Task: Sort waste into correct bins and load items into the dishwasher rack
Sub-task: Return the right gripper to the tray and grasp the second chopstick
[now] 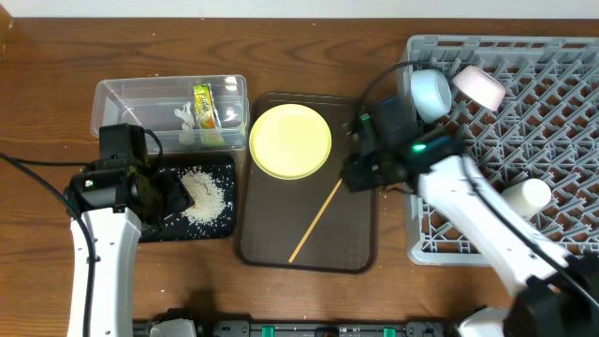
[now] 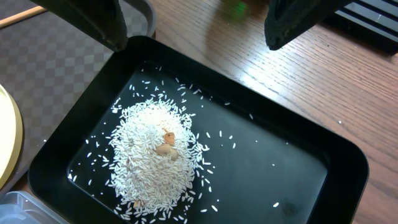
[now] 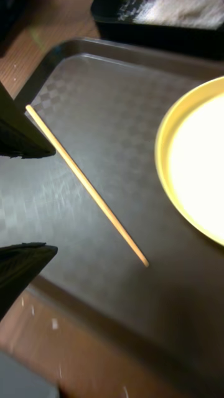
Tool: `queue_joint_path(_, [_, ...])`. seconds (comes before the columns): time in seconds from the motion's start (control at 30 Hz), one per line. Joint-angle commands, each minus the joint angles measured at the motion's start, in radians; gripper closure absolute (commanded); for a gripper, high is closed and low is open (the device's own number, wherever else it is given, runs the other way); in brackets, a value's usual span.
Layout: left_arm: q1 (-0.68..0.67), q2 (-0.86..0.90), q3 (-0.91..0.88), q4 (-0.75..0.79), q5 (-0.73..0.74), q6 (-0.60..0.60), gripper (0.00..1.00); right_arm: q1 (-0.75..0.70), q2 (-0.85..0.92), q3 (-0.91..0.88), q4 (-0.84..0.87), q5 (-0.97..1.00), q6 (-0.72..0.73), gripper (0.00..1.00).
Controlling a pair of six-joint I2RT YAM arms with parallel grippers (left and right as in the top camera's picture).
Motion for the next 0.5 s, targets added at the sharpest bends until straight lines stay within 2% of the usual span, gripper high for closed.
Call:
queue_joint_path(0.0, [0.004, -0.009, -0.004, 0.0, -0.005, -0.009, 0.27, 0.085, 0.06, 0.007, -0.002, 0.093, 0.19, 0.57])
queue_joint_path(0.17, [0.004, -0.009, -0.004, 0.0, -0.005, -0.009, 0.26, 0.175, 0.145, 0.007, 0.002, 0.184, 0.314, 0.56])
queue_joint_path(0.47, [0.004, -0.009, -0.004, 0.0, -0.005, -0.009, 0.26, 0.244, 0.291, 0.007, 0.03, 0.203, 0.406, 0.56])
